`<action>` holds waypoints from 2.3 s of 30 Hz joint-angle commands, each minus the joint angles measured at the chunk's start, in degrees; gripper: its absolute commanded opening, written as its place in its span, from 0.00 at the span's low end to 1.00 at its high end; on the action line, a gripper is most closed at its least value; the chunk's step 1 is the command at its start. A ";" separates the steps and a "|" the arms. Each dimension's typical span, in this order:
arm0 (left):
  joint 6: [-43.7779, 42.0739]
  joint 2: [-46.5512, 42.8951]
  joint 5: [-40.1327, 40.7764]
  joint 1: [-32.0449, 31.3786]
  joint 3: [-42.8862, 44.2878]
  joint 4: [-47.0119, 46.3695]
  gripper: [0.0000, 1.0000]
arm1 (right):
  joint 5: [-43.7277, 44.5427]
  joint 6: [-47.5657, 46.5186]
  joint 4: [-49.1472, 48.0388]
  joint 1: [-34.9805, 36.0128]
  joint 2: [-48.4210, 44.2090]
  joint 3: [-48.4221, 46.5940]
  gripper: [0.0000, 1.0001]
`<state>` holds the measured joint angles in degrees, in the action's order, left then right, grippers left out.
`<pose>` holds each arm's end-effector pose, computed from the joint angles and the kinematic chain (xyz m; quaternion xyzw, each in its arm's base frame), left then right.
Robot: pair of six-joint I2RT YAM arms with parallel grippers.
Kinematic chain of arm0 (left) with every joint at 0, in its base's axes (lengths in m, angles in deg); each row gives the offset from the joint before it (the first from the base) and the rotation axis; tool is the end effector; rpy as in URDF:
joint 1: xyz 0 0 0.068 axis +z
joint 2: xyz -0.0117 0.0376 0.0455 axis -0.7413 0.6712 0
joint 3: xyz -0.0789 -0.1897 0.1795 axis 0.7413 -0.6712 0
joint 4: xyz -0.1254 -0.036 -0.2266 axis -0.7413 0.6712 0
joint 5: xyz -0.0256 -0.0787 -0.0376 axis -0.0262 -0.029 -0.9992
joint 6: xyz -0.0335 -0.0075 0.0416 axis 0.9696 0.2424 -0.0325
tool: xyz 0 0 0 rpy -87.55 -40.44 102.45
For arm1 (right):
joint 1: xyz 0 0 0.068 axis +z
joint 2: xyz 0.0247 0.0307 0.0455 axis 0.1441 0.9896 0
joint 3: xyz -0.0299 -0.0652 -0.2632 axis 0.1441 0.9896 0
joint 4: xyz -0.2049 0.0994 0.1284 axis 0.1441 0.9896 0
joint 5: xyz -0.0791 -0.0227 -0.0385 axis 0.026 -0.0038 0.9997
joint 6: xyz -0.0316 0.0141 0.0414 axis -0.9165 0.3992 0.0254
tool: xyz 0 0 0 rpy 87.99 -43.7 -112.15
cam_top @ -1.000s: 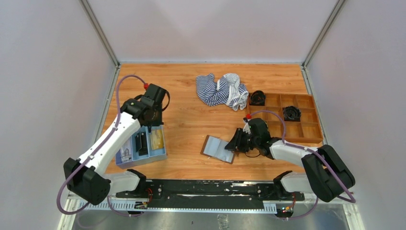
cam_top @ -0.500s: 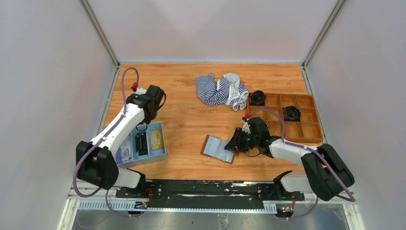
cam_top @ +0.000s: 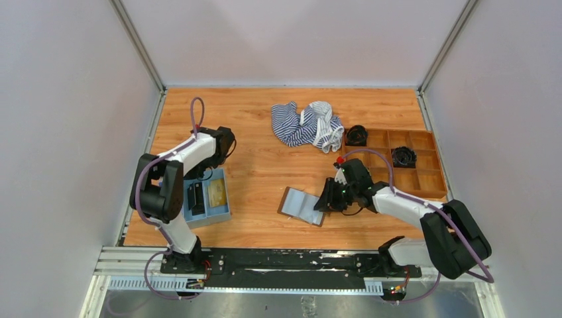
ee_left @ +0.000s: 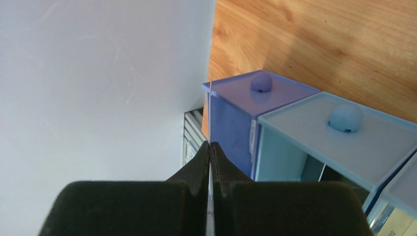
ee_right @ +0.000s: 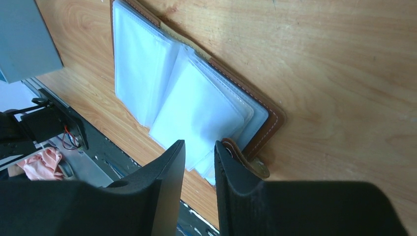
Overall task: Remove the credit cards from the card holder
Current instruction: Place the credit card in the storage box.
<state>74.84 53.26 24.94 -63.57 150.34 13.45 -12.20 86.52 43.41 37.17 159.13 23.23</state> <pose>0.2708 -0.0446 0.2024 -0.0453 0.8687 0.4796 0.1153 0.1919 0.1248 0.1518 0.0004 0.9088 0.3821 0.1674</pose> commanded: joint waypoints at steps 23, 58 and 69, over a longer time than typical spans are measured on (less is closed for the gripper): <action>9.71 2.81 -10.27 3.42 -3.42 -2.14 0.00 | 1.49 -4.00 11.75 0.66 -3.34 -2.75 0.32; 7.84 -2.54 -12.00 3.21 -0.50 -1.97 0.56 | 1.69 -4.16 11.32 0.91 0.42 -5.98 0.32; 1.57 -20.30 -23.32 1.79 9.71 -1.71 0.52 | 2.99 -3.20 10.38 0.90 0.99 -6.79 0.32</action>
<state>78.40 38.77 7.78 -61.12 156.11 12.73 -10.65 83.04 53.53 37.26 160.11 17.72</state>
